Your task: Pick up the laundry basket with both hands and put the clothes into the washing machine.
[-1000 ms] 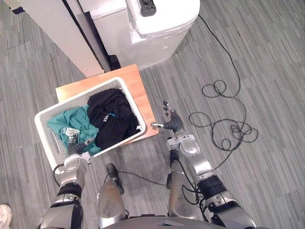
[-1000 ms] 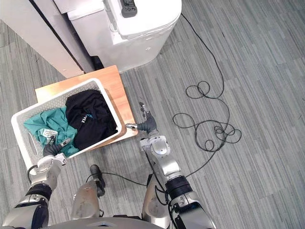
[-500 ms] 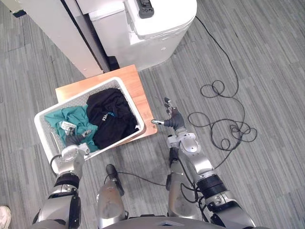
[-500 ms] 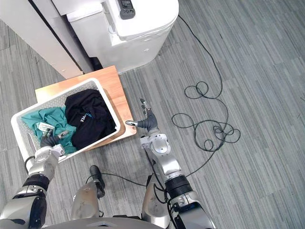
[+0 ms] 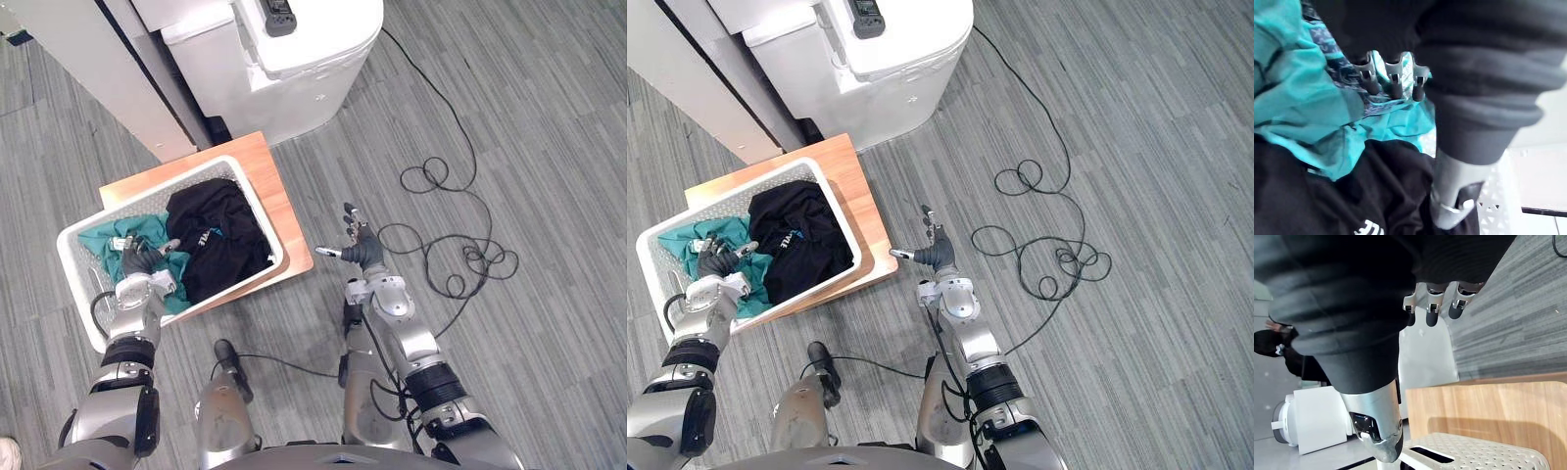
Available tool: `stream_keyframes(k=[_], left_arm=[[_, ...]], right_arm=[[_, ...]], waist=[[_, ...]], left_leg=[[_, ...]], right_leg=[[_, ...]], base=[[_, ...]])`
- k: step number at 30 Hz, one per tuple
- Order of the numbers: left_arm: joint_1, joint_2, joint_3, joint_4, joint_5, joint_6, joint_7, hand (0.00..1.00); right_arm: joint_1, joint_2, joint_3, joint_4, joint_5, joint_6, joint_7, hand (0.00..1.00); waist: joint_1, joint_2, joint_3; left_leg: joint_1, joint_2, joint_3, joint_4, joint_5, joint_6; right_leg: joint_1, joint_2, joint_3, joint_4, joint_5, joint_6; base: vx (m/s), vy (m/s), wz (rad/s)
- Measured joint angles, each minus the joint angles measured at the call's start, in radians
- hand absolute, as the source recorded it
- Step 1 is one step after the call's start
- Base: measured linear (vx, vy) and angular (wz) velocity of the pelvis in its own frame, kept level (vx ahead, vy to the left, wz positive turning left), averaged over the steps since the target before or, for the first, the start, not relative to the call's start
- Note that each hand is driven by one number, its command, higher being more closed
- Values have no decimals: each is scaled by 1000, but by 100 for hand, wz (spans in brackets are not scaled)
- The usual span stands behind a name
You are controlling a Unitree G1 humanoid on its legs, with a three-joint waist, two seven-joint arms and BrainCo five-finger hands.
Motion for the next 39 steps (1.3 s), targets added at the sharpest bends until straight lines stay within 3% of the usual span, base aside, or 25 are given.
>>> stream_keyframes(k=[5,11,14,22,33,39], left_arm=[[4,5,-16,-105,-2,-4,-1,0],[31,6,-20,-287,-12,-41,-2,0],[92,4,-33,-361,-27,-55,-4,0],[275,-120,4,-566,-54,-78,-6,0],[414,-227,148,-584,-70,-77,7,0],[430,-234,211,-597,-69,-75,29,0]], right_arm=[[6,-1,-10,-59,0,-4,0,0],[-8,-1,-29,-79,0,-16,1,0],[-4,-1,-31,-81,10,-16,2,0],[-6,-7,-39,-147,11,-28,11,0],[-14,12,-26,-142,-2,-23,12,0],[-70,31,-20,-67,-4,-15,12,0]], waist=[[2,0,-1],[2,0,-8],[2,2,-51],[24,16,-113],[49,56,-154],[60,60,-158]], left_leg=[[1,0,0,2,0,0],[6,0,-5,0,0,0],[7,0,-10,-5,-1,0],[43,-13,-32,-95,52,-4],[76,-29,-63,-215,124,-4],[75,-34,-77,-236,139,-2]], right_leg=[[3,0,0,0,0,0],[22,0,-5,-4,0,1],[32,0,-14,-16,-1,1],[50,-2,-63,-16,-8,-1],[66,-3,-116,-16,-20,-4],[70,-7,-136,-16,-25,-5]], base=[[-7,1,0],[-33,2,2],[-18,7,8],[-9,6,12],[-20,7,10],[-8,3,9]])
